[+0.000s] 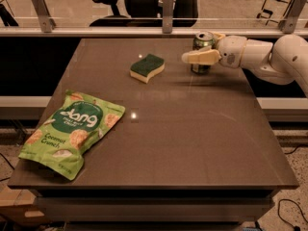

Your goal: Pick green can

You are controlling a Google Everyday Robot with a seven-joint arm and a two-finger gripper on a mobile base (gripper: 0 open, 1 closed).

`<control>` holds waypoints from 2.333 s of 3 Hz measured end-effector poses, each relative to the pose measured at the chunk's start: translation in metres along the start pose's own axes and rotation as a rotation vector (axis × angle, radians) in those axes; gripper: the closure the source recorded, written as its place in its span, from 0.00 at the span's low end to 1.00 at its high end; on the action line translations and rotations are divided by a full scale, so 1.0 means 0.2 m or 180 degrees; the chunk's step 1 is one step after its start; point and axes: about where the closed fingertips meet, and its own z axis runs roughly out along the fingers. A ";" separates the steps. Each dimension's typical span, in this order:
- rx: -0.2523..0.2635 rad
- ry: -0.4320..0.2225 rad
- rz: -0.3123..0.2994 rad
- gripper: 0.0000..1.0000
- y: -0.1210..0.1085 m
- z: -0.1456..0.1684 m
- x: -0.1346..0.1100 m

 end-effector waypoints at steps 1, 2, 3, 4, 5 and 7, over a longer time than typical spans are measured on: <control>-0.0052 -0.0112 0.0009 0.41 0.00 0.04 0.00; -0.0070 -0.0193 0.0022 0.64 0.00 0.06 -0.01; -0.0064 -0.0246 0.0029 0.87 -0.01 0.06 -0.01; -0.0021 -0.0282 0.0016 1.00 -0.02 0.03 -0.02; 0.0032 -0.0308 -0.0016 1.00 -0.03 -0.01 -0.04; 0.0002 -0.0345 -0.0138 1.00 -0.02 -0.06 -0.13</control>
Offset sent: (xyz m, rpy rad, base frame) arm 0.0087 0.0043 0.0001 0.0837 -0.0355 0.0176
